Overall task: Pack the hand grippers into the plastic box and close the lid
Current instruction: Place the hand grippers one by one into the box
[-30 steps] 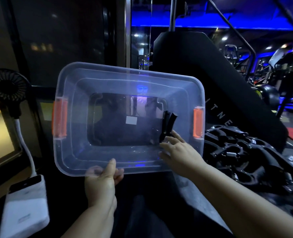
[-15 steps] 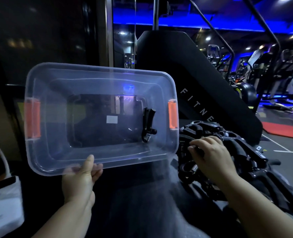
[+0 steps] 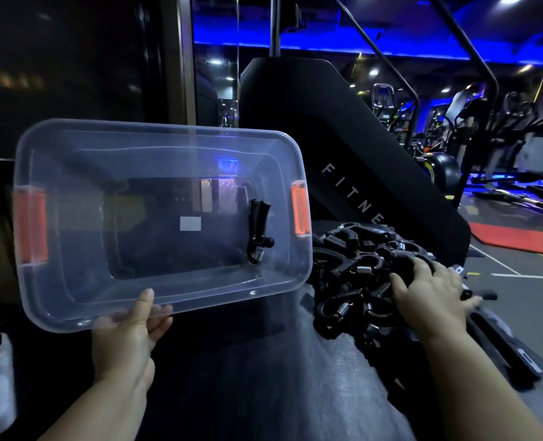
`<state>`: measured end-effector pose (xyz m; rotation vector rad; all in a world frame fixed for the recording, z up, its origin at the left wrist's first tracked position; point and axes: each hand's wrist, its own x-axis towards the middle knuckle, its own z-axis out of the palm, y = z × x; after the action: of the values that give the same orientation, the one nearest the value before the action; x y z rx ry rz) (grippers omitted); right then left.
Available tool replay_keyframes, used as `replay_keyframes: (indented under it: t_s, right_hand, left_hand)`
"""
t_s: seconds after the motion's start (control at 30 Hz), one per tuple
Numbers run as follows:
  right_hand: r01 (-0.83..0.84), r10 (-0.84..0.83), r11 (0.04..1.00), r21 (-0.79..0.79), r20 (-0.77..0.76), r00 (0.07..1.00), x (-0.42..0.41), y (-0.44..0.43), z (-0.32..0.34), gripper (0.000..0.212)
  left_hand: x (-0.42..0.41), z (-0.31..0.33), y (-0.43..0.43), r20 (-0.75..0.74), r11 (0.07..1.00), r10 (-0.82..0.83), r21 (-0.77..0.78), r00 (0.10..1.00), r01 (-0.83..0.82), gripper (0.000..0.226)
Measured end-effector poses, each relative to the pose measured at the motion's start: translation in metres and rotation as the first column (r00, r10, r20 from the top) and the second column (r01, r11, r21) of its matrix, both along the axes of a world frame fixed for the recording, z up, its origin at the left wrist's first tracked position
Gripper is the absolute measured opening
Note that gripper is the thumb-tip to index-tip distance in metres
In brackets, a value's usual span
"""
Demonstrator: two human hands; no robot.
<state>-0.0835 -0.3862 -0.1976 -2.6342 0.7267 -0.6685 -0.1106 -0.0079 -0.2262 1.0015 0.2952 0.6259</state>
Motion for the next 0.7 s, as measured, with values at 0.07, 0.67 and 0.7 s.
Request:
replay_keyframes:
  t_s: [0.07, 0.67, 0.7]
  right_hand:
    - [0.006, -0.006, 1.000, 0.001, 0.011, 1.000, 0.000, -0.001, 0.001, 0.055]
    - [0.115, -0.115, 0.988, 0.105, -0.006, 0.993, 0.002, -0.014, 0.018, 0.041]
    - [0.099, -0.102, 0.988, 0.116, 0.024, 0.994, 0.000, -0.013, 0.019, 0.041]
  left_hand:
    - [0.000, 0.001, 0.000, -0.004, 1.000, 0.001, -0.004, 1.000, -0.001, 0.021]
    - [0.001, 0.000, 0.000, -0.002, 1.000, 0.021, 0.023, 1.000, -0.021, 0.022]
    - [0.001, 0.000, 0.000, -0.002, 0.999, 0.021, 0.025, 1.000, -0.021, 0.023]
